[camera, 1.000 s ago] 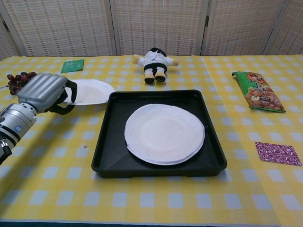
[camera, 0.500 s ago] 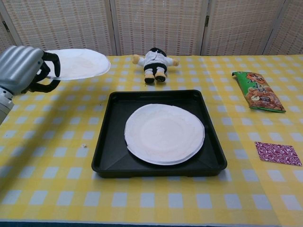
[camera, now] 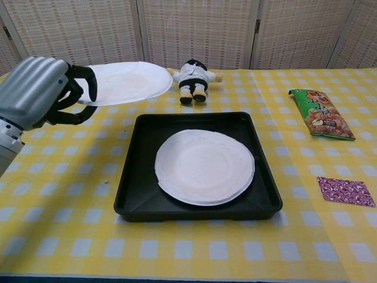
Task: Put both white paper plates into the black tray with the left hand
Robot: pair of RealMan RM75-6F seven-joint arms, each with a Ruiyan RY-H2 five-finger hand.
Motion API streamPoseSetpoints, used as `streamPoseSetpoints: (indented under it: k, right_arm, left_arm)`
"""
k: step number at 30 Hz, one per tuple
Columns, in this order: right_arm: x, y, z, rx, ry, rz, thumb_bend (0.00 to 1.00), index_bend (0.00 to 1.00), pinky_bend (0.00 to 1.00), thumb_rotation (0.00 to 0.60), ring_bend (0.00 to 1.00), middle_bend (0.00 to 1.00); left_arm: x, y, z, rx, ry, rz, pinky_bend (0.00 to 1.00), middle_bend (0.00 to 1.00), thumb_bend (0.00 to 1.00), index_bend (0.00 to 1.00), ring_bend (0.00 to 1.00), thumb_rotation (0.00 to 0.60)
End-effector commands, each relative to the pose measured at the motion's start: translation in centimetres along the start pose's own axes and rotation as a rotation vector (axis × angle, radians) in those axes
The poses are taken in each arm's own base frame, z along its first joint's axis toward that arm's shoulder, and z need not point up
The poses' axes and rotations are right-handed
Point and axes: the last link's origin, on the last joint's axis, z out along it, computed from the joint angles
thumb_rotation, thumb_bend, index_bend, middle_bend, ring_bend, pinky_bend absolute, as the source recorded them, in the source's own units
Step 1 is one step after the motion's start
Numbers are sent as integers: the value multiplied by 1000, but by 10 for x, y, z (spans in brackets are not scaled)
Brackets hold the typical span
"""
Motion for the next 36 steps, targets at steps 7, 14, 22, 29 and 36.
streamPoseSetpoints:
  k: [7, 14, 22, 29, 36]
  right_arm:
    - [5, 0, -5, 10, 12, 14, 367, 0, 0, 600, 0, 0]
    - [10, 1, -7, 18, 26, 24, 368, 0, 0, 600, 0, 0]
    - [15, 3, -10, 21, 32, 42, 367, 0, 0, 600, 0, 0]
    - [17, 5, -11, 12, 41, 45, 366, 0, 0, 600, 0, 0]
    - [20, 7, -12, 4, 53, 47, 367, 0, 0, 600, 0, 0]
  left_arm:
    - [13, 66, -12, -128, -104, -57, 1000, 1000, 460, 641, 1000, 600]
    - [3, 103, -11, -189, -137, -76, 1000, 1000, 460, 641, 1000, 600]
    - [-17, 134, -5, -227, -166, -84, 1000, 1000, 460, 642, 1000, 600]
    - [-34, 137, -4, -228, -194, -64, 1000, 1000, 460, 642, 1000, 600]
    - [-51, 128, 1, -198, -210, -25, 1000, 1000, 461, 642, 1000, 600]
